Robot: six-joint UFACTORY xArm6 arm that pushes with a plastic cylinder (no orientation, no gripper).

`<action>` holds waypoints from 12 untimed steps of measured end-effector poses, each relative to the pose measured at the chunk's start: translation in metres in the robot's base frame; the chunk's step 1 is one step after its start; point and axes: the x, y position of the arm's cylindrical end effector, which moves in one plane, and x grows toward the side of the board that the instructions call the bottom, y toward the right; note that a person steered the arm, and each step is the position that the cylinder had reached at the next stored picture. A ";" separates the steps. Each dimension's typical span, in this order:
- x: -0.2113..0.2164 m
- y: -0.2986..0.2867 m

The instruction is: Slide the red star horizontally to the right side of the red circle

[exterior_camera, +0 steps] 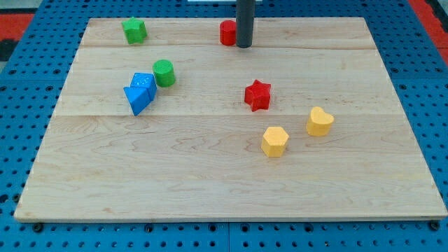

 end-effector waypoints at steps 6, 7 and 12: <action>0.147 -0.043; 0.193 -0.019; 0.209 0.120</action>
